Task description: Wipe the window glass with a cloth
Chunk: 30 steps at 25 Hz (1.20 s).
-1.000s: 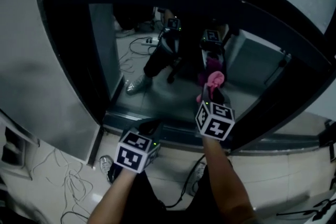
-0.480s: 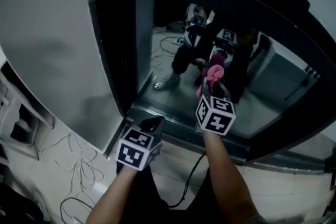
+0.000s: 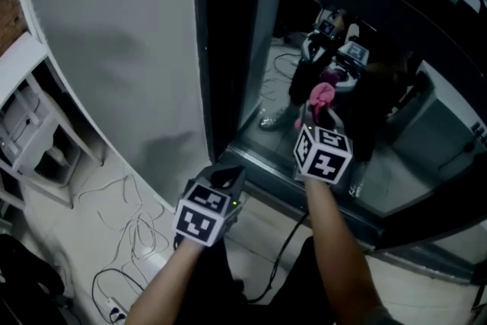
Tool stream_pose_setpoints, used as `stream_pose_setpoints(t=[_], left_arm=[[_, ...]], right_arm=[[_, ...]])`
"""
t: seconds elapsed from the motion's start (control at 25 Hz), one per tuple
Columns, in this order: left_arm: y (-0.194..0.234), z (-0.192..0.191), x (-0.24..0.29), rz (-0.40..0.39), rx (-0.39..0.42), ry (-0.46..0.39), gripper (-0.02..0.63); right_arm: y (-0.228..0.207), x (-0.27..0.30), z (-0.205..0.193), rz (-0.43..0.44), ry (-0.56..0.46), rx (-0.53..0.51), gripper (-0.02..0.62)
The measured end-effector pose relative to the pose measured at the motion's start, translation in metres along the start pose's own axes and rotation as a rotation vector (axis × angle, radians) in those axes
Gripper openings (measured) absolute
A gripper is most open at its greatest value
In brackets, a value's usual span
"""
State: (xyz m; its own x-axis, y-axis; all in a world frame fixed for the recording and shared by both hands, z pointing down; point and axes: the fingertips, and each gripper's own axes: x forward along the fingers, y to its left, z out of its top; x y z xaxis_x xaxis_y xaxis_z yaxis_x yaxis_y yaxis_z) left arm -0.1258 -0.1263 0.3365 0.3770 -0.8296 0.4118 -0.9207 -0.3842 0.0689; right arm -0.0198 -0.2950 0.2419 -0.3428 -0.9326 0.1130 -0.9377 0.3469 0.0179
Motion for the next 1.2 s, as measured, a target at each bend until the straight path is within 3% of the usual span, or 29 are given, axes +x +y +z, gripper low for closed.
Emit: stream_pose_setpoints(t=[0.6, 1.2], left_arm=[[0.069, -0.029, -0.033, 0.114, -0.059, 0.035, 0.002], [0.093, -0.046, -0.04, 0.162, -0.087, 0.045, 0.002]], right_arm=[[0.13, 0.07, -0.004, 0.222, 0.006, -0.048, 0.063], [0.172, 0.101, -0.038, 0.367, 0.028, -0.063, 0.063]])
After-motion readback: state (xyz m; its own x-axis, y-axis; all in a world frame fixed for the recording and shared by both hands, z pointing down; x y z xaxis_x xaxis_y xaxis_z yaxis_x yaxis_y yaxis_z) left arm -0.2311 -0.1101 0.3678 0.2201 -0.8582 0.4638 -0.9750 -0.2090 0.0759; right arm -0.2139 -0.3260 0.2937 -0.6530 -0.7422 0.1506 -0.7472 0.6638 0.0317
